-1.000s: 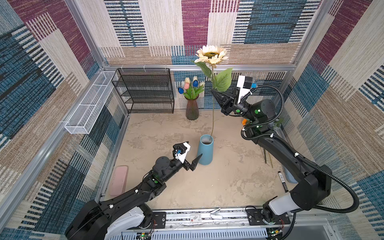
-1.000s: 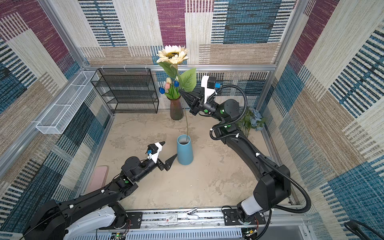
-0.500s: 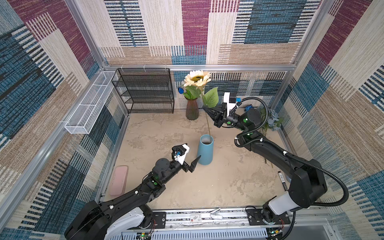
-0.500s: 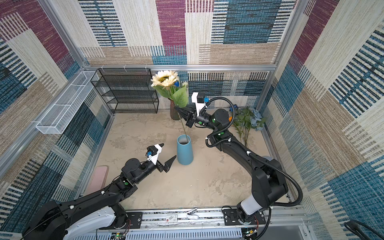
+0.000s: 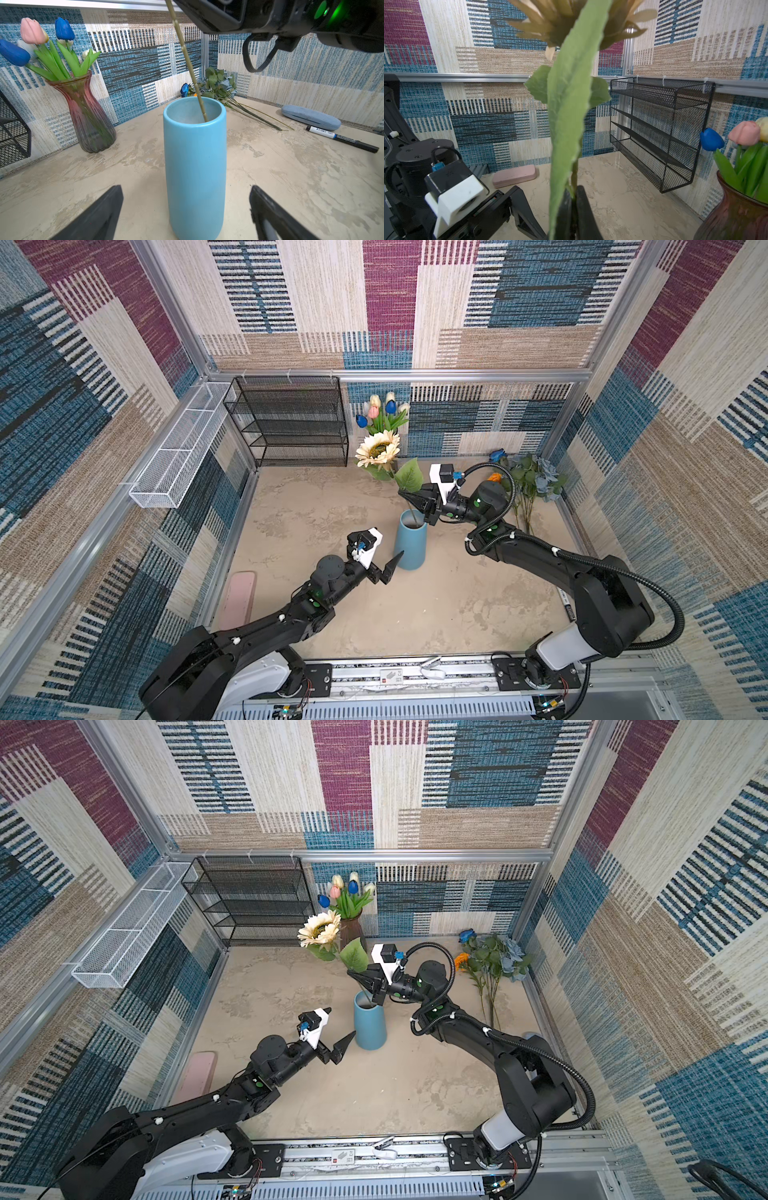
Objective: Arrange the flowers into the vase
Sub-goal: 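Carry the sunflower over the teal vase and lower its stem in, then open the right gripper and return it to the flower bunch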
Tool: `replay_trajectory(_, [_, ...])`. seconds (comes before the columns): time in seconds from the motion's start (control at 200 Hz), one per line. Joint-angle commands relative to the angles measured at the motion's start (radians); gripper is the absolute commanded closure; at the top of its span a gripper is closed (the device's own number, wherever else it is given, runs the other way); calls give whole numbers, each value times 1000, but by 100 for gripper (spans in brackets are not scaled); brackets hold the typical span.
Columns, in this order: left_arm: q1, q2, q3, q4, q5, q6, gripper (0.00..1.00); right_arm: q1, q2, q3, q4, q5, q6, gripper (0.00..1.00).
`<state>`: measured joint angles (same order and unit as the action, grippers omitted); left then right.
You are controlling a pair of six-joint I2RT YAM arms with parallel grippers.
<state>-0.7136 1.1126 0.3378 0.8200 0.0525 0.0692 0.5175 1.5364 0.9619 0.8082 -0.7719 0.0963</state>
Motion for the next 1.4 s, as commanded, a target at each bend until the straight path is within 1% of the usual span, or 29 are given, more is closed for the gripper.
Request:
replay_trajectory(0.0, [0,0,4,53,-8,-19,2,2,-12,1,-38,36,-44,87])
replay_trajectory(0.09, [0,-6,2,50,-11,-18,2,1,-28,-2,-44,61,-44,71])
replay_trajectory(0.215, [0,-10,2,46,-13,-14,2,1,-53,6,-74,95,-54,68])
replay_trajectory(0.305, [0,-12,2,43,-14,-11,2,1,-76,-1,-89,130,-60,59])
replay_trajectory(0.411, [0,-16,1,41,-14,-11,2,1,-97,-4,-120,140,-83,50])
replay_trajectory(0.561, [0,-10,1,42,-14,-9,2,1,-92,8,-190,166,-117,43])
replay_trajectory(0.611, [1,-10,0,42,-13,-11,2,1,-94,2,-194,162,-123,41])
replay_trajectory(0.676, [0,-10,-2,45,-13,-11,2,1,-88,-8,-188,141,-129,36])
replay_trajectory(0.871, [1,2,2,50,-16,-11,2,1,-31,7,-243,120,-130,34])
replay_trajectory(1.087, [0,1,15,41,-14,-5,2,2,-13,29,-352,90,-178,30])
replay_trajectory(1.142, [0,1,18,36,-16,0,2,2,-26,31,-375,107,-189,29])
replay_trajectory(1.232, [1,-2,24,31,-14,3,2,1,-84,-1,-355,148,-181,28])
replay_trajectory(1.397, [0,-24,31,19,-3,4,2,-13,-191,38,-412,312,-124,27])
